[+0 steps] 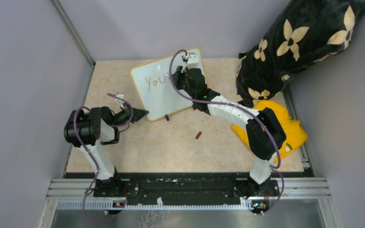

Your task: Write a sentence on the whiteboard

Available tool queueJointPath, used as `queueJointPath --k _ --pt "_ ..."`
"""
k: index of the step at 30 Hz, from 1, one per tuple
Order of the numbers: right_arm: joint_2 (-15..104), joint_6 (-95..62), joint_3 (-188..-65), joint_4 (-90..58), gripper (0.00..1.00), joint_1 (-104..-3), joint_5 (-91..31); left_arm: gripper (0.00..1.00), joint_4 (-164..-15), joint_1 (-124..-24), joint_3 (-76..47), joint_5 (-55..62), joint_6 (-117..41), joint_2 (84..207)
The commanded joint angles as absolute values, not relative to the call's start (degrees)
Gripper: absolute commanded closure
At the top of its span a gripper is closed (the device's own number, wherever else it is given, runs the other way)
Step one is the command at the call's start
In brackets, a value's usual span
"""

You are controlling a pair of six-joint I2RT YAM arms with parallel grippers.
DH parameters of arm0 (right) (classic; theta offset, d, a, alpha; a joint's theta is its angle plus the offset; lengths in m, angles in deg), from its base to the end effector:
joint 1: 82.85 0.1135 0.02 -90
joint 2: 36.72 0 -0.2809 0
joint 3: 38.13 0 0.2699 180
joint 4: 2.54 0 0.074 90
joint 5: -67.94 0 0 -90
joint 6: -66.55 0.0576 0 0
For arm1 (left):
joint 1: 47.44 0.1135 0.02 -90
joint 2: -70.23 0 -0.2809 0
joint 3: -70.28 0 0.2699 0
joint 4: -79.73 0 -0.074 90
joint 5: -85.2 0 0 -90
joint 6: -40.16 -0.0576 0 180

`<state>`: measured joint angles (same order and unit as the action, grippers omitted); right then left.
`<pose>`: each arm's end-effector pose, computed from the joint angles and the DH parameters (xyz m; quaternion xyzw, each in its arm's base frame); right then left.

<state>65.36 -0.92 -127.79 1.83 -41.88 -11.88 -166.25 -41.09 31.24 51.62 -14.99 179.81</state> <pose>0.3629 0.3016 0.3118 -0.0631 0.7516 0.2867 0.5906 0.3130 -0.0135 0.1153 0.0724 0.7188 -0.4838 0.4940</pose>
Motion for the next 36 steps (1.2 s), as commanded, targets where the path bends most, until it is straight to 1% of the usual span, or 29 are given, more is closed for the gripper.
queueJointPath --k 1,14,36 --pt "66.2 -1.6 -130.6 2.7 1.00 -42.5 -12.2 1.00 -165.0 -41.5 30.8 52.0 -15.6 179.3" --pt "64.6 -0.2 -126.2 3.8 1.00 -42.6 -12.0 1.00 -164.9 -41.5 30.9 51.9 -15.6 179.1" --pt "61.3 0.8 -122.1 4.6 1.00 -42.5 -12.5 1.00 -164.6 -41.5 30.8 51.8 -15.6 179.2"
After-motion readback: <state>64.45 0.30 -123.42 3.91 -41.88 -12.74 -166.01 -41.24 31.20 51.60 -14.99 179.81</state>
